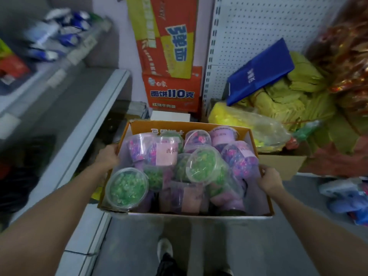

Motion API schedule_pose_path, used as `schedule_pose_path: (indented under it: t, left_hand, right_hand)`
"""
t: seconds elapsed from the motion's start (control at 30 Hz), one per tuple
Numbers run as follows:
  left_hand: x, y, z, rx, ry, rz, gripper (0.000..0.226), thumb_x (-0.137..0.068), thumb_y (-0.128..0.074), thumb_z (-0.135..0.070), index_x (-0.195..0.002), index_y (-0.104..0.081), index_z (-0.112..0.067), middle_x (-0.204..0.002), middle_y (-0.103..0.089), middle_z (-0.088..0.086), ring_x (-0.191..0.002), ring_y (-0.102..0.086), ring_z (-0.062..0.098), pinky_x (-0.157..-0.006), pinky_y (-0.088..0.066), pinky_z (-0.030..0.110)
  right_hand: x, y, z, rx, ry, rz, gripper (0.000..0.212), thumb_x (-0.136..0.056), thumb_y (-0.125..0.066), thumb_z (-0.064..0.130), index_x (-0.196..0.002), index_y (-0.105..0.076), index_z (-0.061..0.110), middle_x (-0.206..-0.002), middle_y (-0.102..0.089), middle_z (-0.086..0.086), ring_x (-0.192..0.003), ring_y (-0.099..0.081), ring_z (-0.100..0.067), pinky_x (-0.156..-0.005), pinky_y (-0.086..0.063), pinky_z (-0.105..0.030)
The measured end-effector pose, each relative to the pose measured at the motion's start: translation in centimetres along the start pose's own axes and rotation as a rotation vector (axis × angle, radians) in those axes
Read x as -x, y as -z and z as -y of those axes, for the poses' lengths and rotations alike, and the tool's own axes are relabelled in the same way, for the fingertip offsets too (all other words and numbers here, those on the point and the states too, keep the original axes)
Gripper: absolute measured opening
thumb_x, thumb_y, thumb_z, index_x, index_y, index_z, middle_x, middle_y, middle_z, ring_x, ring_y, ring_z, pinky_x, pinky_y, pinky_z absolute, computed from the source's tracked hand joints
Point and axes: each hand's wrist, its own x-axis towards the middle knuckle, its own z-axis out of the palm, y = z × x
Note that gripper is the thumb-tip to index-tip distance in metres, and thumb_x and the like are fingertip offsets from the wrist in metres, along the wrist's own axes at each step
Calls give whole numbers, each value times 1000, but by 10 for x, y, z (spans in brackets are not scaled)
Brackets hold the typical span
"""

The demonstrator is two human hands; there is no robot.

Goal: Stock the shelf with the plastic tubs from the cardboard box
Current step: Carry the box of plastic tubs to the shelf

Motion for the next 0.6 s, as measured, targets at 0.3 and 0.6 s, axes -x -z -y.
schedule_pose_path:
  t: [0.3,0.6]
  left_hand:
    - [-64,89,62,28,16,-98,19,-81,-64,-16,-98,-63,-6,-101,-65,20,-95,-61,38,-78,-48,39]
    - [-136,106,71,23,49,-133,26,-84,-62,-12,-110,-62,-7,-102,-65,20,-90,-62,40,-74,-54,42]
  right_hand:
    - [-18,-66,130,-85,50,13,41,-75,-62,25,-108,-65,1,-104,-65,-28,-101,-59,-44,-77,-44,-38]
    - [-81,-89,192,-79,35,8,48,-78,-58,26,-119,-59,1,-109,-64,-25,-104,-58,-41,-74,-40,-33]
